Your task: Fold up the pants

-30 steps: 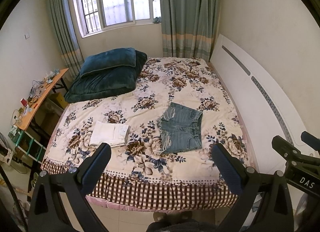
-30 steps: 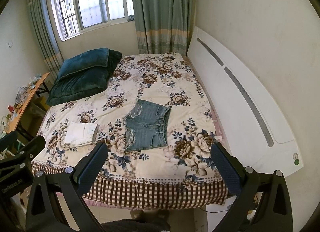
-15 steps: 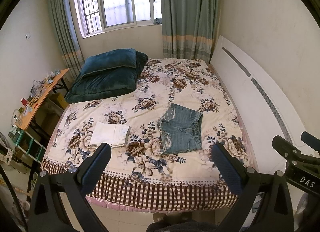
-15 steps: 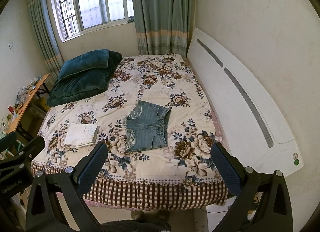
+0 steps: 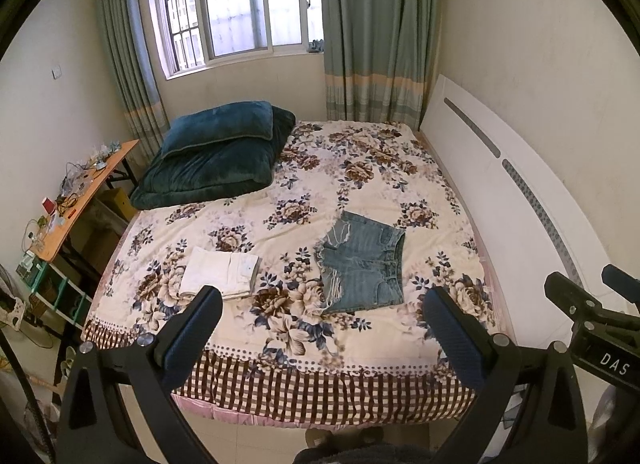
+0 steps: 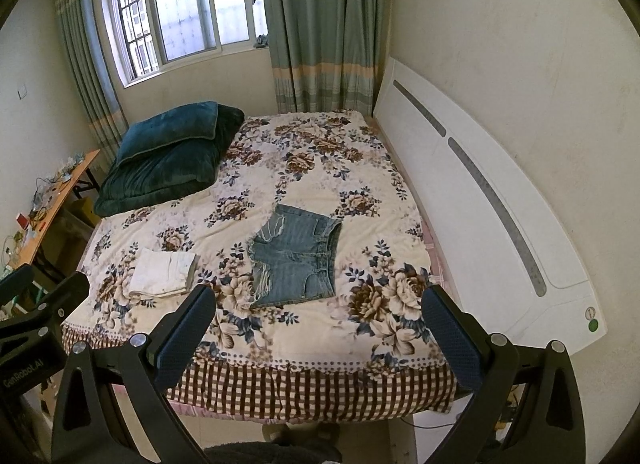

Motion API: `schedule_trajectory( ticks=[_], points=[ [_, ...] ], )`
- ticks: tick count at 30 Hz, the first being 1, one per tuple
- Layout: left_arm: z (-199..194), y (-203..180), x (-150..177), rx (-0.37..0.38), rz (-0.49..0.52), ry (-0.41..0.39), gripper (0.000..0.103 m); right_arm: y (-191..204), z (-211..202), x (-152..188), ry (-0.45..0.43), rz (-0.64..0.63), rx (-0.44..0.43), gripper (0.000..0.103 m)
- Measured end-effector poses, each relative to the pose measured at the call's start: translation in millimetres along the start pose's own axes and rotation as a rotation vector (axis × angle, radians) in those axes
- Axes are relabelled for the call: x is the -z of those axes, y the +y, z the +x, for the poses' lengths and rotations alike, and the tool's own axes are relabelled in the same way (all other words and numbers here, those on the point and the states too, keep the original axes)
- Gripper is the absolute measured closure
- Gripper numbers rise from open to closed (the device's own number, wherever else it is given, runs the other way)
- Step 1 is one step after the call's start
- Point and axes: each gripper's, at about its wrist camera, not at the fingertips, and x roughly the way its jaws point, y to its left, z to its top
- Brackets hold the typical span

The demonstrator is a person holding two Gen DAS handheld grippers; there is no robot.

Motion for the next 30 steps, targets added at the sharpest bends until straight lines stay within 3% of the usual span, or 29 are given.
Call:
schedule_trajectory(
  ticks=[12,18,24,30],
  points=[
    [-3,1,1,-0.002,-0.004,0.000,0.000,3,-4,-3,0.006,0.002,-0.007,0.000],
    [13,-3,4,-0.025,-0.030,0.008,0.000,2,5,-24,0.031,-0.002,-0.022,0.000],
    [63,1,2,-0.091,-0.096,0.036,0.000,-17,63,-24,0.086,0.017,-0.093,0.000],
    [155,13,-1,-0.135,-0.104,0.163,0.000,-21,168,-22,0.195,0.063,-0.140,0.000]
  ],
)
